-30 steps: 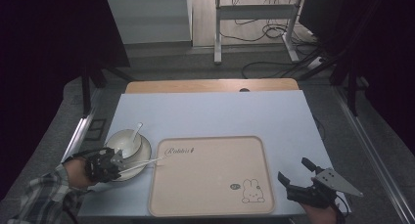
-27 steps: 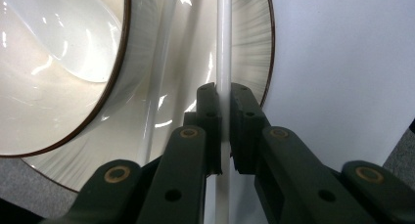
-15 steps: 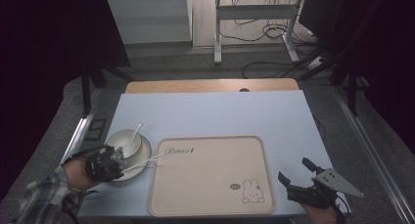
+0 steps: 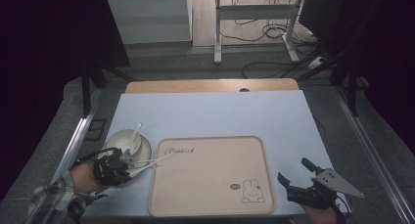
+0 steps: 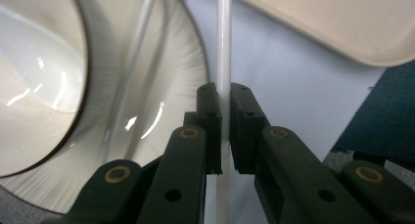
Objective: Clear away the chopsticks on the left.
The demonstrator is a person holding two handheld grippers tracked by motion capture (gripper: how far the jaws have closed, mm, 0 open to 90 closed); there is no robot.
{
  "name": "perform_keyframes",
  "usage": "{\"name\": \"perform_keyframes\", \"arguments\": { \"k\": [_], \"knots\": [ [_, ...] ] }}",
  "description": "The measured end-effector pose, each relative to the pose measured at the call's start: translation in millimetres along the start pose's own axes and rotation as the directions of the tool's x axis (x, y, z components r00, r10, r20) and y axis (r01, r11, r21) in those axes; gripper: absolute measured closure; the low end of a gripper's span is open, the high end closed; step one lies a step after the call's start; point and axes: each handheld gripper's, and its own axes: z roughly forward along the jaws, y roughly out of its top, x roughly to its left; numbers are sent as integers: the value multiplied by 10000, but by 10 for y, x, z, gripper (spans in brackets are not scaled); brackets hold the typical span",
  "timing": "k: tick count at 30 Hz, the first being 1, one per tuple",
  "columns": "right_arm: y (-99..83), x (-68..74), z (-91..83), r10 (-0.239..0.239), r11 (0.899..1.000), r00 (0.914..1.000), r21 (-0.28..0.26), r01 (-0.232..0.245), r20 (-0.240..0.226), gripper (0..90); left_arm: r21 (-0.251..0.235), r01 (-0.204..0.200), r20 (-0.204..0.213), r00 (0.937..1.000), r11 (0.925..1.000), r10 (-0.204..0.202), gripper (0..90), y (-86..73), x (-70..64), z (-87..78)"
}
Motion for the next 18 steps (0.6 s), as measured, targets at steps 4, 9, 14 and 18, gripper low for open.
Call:
{"name": "perform_keyframes", "arguments": {
  "k": [4, 9, 14, 18],
  "knots": [
    [4, 7, 2, -6, 10000, 10000, 13, 6, -60, 30, -380, 414, -57, 9991, 9984, -417, 851, 70, -60, -24],
    [6, 18, 2, -3, 10000, 10000, 22, 3, -84, 31, -324, 613, 141, 9980, 9976, -609, 850, 160, -127, -36],
    [6, 21, 0, -1, 10000, 9999, 8, 1, -114, 32, -321, 1488, 174, 9888, 9884, -1483, 851, 251, -180, -39],
    [7, 27, 5, 4, 10000, 9998, -4, -4, -177, 33, -263, 2207, 206, 9752, 9750, -2202, 851, 302, -195, -58]
  ]
}}
